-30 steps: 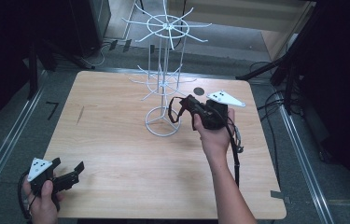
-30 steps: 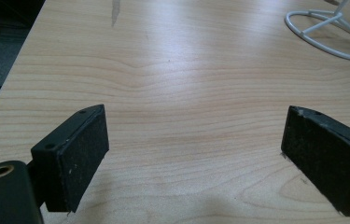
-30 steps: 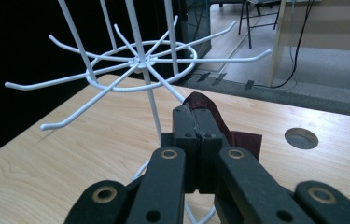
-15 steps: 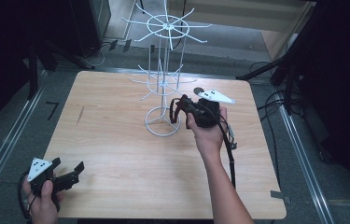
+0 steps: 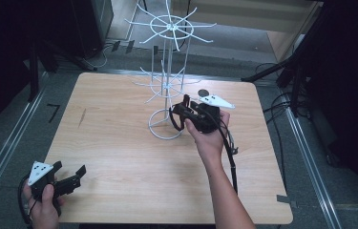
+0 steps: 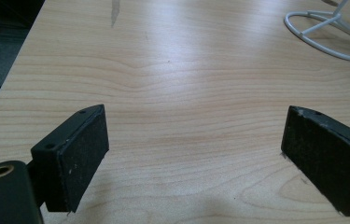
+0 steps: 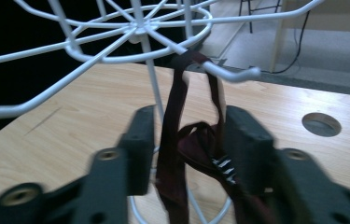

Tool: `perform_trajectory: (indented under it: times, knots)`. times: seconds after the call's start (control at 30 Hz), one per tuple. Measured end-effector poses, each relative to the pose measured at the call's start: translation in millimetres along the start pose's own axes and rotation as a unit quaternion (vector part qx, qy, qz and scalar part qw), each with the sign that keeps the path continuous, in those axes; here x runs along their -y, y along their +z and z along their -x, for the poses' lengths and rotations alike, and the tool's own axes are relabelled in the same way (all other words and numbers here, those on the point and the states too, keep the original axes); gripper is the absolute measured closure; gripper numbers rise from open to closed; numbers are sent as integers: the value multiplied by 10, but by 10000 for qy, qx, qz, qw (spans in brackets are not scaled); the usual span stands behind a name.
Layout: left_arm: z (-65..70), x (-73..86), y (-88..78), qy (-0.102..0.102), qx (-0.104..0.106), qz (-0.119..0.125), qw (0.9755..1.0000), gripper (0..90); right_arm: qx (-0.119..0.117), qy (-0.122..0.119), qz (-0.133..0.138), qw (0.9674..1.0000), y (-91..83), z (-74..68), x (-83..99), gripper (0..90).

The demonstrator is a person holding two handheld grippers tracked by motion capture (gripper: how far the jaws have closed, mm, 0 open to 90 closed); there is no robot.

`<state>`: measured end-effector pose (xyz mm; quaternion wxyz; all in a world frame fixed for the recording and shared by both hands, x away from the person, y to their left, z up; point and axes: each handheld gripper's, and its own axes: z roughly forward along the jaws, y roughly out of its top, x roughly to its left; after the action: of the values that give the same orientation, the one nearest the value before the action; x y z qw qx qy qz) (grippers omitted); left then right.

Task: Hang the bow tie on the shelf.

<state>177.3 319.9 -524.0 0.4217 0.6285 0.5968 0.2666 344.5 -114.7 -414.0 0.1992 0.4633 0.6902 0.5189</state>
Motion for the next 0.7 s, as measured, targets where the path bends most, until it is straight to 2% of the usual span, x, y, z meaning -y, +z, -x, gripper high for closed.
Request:
perform_trajectory:
  times: [0.17,0.23,0.57,0.7]
  knots:
    - [1,0,1,-1,2,1,10000,81,50,-90,-38,9999,-121,54,117,315]
    - [1,0,1,0,-1,1,10000,81,55,-87,-23,9999,-184,89,155,282]
    - [2,0,-1,24,-17,-10,10000,81,-59,-45,-62,10000,-452,239,396,210]
    - [3,0,0,22,-24,-10,10000,81,-27,86,-78,9999,-595,345,535,186]
